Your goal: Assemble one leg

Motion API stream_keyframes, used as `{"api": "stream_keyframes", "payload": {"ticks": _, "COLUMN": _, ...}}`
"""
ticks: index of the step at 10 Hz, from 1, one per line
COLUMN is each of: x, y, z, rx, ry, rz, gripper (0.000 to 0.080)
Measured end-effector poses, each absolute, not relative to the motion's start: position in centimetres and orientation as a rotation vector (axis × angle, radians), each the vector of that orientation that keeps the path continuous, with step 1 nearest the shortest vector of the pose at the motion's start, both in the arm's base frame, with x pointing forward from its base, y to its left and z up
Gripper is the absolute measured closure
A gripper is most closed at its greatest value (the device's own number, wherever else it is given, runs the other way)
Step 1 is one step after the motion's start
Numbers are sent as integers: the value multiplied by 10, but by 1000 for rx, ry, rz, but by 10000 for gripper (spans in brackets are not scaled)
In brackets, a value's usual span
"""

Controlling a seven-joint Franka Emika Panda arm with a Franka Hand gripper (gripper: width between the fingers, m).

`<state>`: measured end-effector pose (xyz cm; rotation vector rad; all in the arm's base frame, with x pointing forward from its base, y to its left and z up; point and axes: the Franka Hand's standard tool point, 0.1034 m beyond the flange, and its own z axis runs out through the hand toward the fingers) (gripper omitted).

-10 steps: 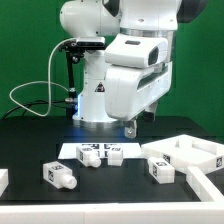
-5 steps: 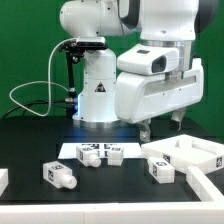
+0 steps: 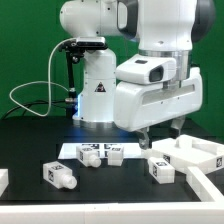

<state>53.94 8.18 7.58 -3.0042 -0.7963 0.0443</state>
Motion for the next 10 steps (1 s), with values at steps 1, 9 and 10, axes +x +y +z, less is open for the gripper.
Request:
{"api": "stream_keyframes", "payload": {"ticks": 1, "x": 519, "y": 88, "z": 57, "rx": -3029, "ry": -686, "rz": 43, "gripper": 150}}
{"api": "stream_keyframes", "payload": {"ticks": 9, "x": 507, "y": 91, "z": 12, "rx": -3015, "ry": -674, "rz": 27, "gripper": 401}}
{"api": "stream_keyframes", "payload": {"ticks": 10, "x": 507, "y": 91, "z": 12, "rx": -3015, "ry": -674, "rz": 26, "gripper": 515}}
